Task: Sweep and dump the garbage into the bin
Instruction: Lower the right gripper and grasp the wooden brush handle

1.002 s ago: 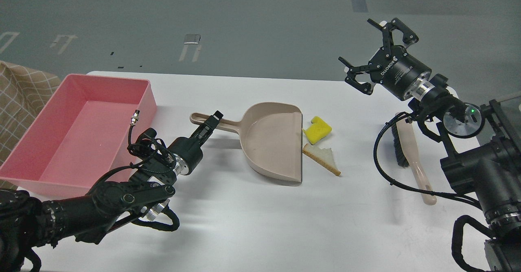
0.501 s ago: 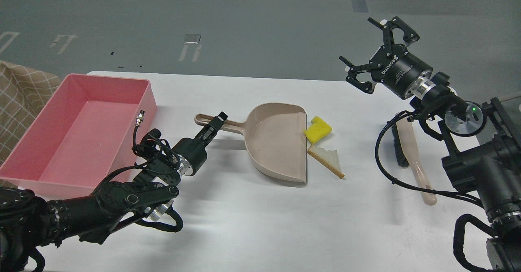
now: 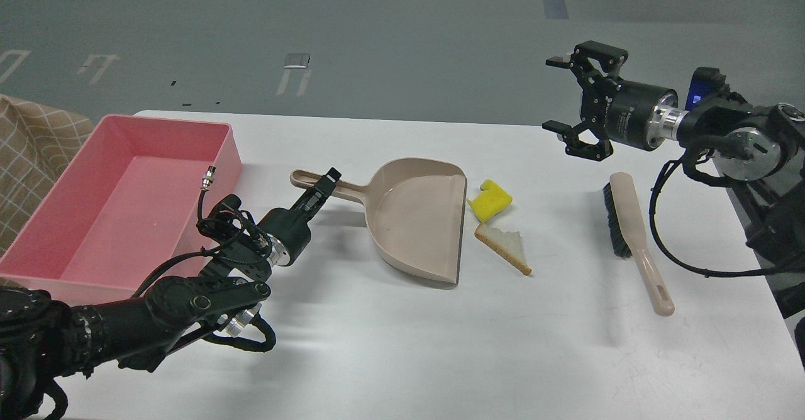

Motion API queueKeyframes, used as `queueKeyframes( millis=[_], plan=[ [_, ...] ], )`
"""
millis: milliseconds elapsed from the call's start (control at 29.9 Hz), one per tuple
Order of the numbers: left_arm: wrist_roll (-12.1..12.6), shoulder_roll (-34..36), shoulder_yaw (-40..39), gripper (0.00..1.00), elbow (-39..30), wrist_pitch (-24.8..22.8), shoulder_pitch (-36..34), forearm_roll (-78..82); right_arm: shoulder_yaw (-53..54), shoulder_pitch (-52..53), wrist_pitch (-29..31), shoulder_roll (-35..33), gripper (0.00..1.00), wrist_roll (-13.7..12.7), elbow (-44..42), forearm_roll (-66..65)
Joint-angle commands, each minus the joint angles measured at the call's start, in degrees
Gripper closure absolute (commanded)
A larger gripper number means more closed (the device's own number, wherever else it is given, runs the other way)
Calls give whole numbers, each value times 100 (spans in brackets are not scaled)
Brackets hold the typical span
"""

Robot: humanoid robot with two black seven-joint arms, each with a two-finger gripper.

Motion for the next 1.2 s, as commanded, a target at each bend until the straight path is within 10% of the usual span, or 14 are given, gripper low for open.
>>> queueKeyframes(
  millis=[0,1170],
  plan=[
    [1,17,-1,100,16,-3,-1,1,-876,375,0,-159,0,8,5,-778],
    [1,17,43,100,69,-3,-36,18,-1229,-1531,0,-2972,16,-525,3793,-3293]
  ],
)
